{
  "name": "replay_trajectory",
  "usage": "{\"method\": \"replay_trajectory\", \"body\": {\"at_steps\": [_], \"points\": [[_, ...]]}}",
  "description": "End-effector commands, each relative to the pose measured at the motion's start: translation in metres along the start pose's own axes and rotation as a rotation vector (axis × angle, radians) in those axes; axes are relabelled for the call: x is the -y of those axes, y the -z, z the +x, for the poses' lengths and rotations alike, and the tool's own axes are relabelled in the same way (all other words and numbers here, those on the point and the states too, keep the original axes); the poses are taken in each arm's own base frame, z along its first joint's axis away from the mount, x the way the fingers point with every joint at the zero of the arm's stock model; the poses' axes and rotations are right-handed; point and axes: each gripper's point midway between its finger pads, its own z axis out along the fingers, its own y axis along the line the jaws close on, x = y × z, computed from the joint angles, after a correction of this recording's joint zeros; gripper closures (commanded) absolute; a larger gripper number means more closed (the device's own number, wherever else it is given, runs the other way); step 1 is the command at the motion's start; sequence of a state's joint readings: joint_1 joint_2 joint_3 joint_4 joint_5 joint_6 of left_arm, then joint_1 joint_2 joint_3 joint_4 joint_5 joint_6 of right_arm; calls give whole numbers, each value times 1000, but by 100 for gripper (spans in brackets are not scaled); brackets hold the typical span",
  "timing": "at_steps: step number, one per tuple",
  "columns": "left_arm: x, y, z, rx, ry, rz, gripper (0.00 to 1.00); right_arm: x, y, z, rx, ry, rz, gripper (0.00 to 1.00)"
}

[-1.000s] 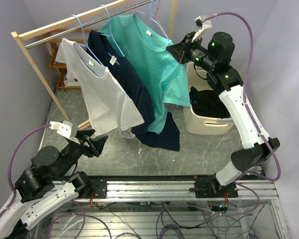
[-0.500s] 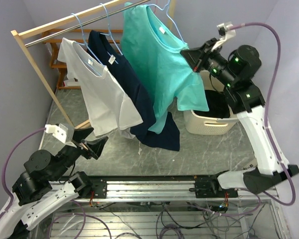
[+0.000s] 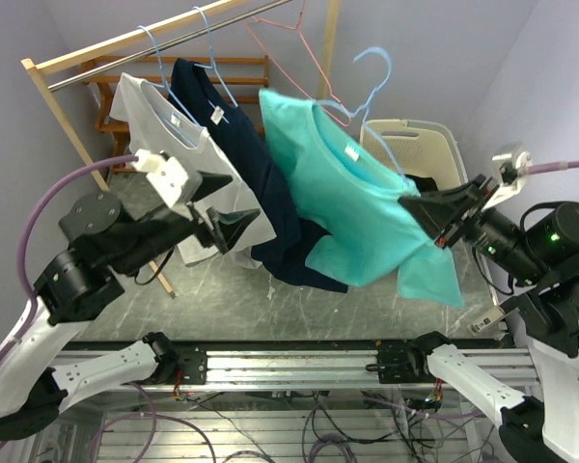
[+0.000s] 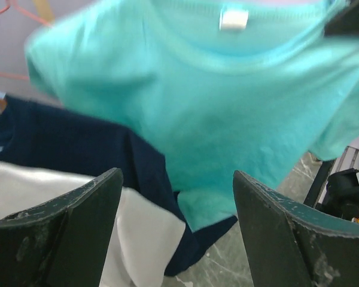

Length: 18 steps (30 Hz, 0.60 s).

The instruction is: Remove the t-shirt from the hanger

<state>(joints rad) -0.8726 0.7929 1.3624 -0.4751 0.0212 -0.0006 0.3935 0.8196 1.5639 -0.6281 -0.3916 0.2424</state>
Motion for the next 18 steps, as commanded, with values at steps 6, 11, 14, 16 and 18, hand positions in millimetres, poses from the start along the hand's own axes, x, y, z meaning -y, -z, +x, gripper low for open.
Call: {"method": "replay_trajectory", "body": {"at_steps": [6,11,14,16,18], "points": [[39,-38,-61,108,-148,263,15,-31,48,77,-276,-93,-119,100],[42,-47,-72,103,-206,297,15,-52,59,83,-305,-93,-239,100],[53,-53,-69,78,-219,368,15,-63,61,83,-305,-106,-306,100],[63,-58,-62,50,-211,433,15,-68,60,82,-301,-108,-343,100],[71,-63,-53,22,-202,486,16,-70,59,78,-291,-105,-355,100]]}}
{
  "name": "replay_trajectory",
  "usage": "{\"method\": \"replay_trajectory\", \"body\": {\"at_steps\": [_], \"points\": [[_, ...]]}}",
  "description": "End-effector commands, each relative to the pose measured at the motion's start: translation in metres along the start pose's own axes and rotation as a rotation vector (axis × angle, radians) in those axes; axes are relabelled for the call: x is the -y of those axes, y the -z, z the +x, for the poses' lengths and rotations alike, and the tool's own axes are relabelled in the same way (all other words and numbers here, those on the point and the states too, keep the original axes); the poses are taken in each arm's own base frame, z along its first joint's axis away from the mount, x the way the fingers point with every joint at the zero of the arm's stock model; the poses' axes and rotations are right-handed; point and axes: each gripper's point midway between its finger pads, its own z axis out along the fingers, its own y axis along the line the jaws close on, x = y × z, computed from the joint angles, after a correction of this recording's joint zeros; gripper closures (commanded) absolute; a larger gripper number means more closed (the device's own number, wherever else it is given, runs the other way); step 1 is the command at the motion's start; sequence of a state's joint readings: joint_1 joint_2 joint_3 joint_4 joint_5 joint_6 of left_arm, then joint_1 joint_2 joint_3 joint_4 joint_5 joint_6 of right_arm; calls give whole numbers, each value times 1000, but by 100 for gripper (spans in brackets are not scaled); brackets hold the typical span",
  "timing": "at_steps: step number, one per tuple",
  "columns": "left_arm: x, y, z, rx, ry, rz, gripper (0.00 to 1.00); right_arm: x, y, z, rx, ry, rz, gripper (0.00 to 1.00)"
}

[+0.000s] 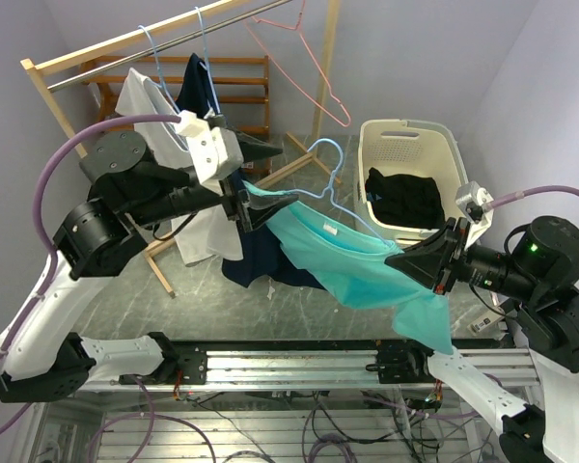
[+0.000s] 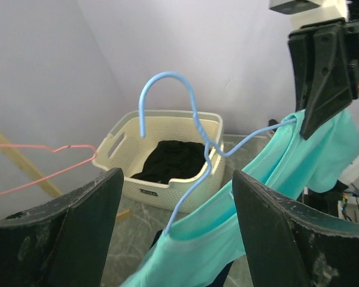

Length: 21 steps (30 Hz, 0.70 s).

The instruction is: Remove the t-shirt from the hanger

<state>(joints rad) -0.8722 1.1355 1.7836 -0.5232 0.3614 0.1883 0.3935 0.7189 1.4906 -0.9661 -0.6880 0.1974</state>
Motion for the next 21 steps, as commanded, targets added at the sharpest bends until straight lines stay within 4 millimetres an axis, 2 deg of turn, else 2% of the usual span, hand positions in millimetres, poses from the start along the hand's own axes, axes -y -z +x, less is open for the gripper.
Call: {"method": "replay_trajectory", "body": {"at_steps": [1,5,10,13,14,15,18,19,21], "points": [[25,-14,15,-47,8,170,16,-21,3,-6,19,35,-114,100],[26,-24,28,-73,29,188,18,-25,5,-13,35,51,-121,100],[38,-34,41,-98,67,269,20,-26,4,-16,42,52,-130,100],[44,-39,47,-99,93,309,26,-26,3,-15,42,51,-138,100],[46,-40,47,-91,97,318,32,-25,2,-15,40,49,-138,100],[47,-41,45,-80,103,322,44,-24,1,-14,37,48,-137,100],[49,-43,40,-52,116,334,88,-22,0,-11,31,44,-130,100],[50,-43,40,-51,120,343,93,-21,0,-10,27,41,-128,100],[56,-42,41,-57,127,379,93,-20,0,-8,26,39,-124,100]]}}
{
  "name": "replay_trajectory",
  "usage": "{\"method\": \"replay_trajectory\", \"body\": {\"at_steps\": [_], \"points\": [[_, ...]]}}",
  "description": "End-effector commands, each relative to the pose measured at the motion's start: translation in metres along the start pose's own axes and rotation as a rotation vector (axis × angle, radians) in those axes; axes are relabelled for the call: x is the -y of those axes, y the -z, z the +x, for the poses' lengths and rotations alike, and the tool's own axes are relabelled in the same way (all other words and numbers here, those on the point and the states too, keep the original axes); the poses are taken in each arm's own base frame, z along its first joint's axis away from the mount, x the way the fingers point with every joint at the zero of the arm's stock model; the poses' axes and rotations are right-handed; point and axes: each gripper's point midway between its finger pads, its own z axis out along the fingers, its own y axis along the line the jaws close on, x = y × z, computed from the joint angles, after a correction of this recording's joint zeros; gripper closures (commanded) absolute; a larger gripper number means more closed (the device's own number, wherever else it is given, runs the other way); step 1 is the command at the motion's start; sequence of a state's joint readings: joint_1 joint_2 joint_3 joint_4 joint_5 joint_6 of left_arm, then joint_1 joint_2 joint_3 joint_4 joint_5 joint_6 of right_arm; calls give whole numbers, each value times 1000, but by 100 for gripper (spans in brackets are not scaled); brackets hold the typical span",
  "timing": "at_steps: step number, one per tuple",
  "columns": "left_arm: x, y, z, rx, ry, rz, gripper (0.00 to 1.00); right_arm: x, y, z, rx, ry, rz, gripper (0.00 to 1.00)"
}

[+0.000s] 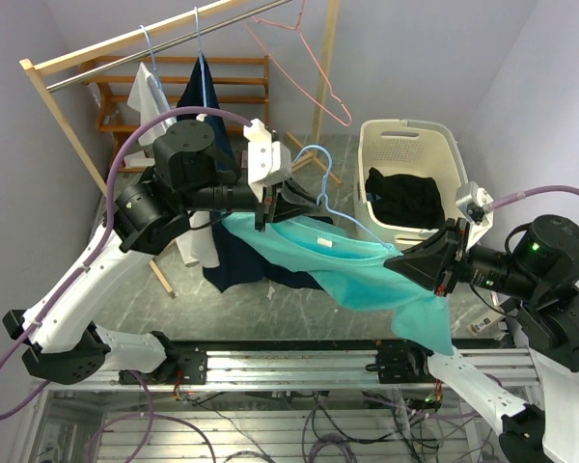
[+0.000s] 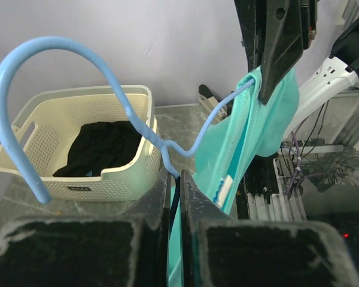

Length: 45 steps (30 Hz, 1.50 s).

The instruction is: Remove the t-shirt from the hanger

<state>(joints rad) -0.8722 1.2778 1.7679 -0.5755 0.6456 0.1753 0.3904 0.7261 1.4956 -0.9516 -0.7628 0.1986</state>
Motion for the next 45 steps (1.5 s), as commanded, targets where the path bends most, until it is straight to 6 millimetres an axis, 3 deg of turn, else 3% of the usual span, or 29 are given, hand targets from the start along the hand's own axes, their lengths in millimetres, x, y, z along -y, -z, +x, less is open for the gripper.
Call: {"method": "replay_trajectory", "body": {"at_steps": [1,7,10,14,22,24,25,29,32,40,45], "points": [[13,-3,-15,54,3,86,93,-8,0,-6,27,34,-50,100],[15,-4,-9,32,4,106,93,-2,-1,-4,24,32,-21,100],[6,2,-11,26,-19,32,93,12,2,-1,29,25,74,69],[-2,11,-12,5,-42,-41,93,22,9,8,25,11,153,38],[-7,33,-32,15,-85,-132,93,42,27,30,18,-21,320,35],[-6,38,-36,21,-92,-142,93,49,32,33,18,-25,375,35],[-6,40,-39,25,-93,-147,93,51,33,34,18,-25,391,42],[-5,44,-44,30,-97,-155,93,62,38,32,25,-36,463,82],[-4,46,-44,30,-94,-157,93,82,54,23,78,-58,617,100],[3,57,-42,45,-90,-171,93,127,130,-17,332,-121,1118,100],[4,66,-43,54,-99,-199,93,145,151,-8,343,-161,1289,100]]}}
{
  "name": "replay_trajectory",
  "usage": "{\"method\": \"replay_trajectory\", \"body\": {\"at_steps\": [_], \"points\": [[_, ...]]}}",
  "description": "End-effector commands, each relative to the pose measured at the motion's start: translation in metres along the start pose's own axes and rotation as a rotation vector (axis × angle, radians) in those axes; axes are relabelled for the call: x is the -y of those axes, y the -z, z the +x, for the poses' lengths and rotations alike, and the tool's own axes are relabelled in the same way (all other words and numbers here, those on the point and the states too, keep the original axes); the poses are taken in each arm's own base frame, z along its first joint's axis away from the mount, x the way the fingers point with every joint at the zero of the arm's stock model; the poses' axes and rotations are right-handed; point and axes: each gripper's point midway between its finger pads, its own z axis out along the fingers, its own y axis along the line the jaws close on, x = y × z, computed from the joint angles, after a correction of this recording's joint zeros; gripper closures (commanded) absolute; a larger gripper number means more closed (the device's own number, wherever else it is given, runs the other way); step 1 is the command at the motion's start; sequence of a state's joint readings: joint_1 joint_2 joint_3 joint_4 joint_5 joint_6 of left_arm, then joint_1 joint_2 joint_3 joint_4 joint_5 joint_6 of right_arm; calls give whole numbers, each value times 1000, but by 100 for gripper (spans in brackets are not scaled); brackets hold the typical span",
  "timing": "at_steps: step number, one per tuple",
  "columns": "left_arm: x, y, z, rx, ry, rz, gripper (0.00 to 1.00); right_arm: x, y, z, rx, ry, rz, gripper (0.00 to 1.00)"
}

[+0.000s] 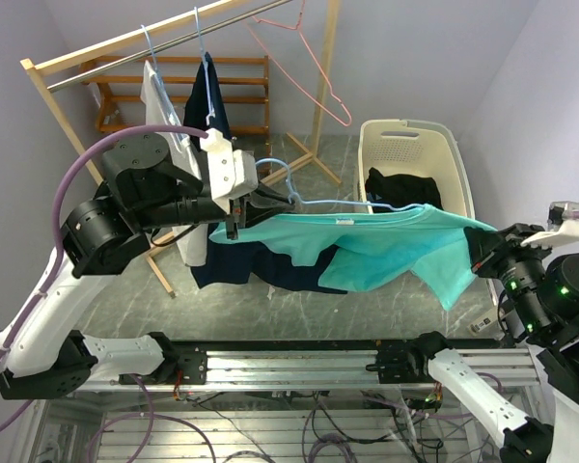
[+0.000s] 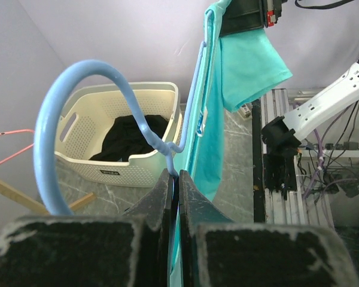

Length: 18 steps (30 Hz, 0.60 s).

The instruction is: Remove the t-shirt from the hanger

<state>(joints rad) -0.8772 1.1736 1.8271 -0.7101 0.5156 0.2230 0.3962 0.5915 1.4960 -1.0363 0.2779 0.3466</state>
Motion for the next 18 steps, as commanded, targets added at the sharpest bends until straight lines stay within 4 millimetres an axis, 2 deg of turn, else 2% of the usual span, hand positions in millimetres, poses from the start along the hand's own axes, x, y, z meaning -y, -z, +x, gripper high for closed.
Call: {"method": "replay_trajectory", "body": {"at_steps": [1,7,10,11,13,14,15,16,18], "points": [[-6,20,-22,63,-34,-80,93,53,-1,-3,46,-22,319,100],[-11,30,-30,73,-43,-131,93,75,-1,22,-34,12,448,100],[-14,31,-33,81,-43,-150,93,62,-7,29,-64,17,359,100],[-16,30,-32,81,-42,-156,93,52,-10,32,-81,20,301,100],[-17,27,-30,77,-36,-157,93,13,-16,35,-102,56,66,96],[-18,24,-26,69,-31,-150,93,-13,-15,35,-105,74,-92,84],[-18,20,-22,57,-23,-145,93,-40,-8,35,-108,87,-253,72],[-20,15,-15,40,-14,-145,93,-67,4,34,-107,103,-426,64],[-26,5,2,-12,2,-154,93,-106,32,31,-120,131,-698,58]]}}
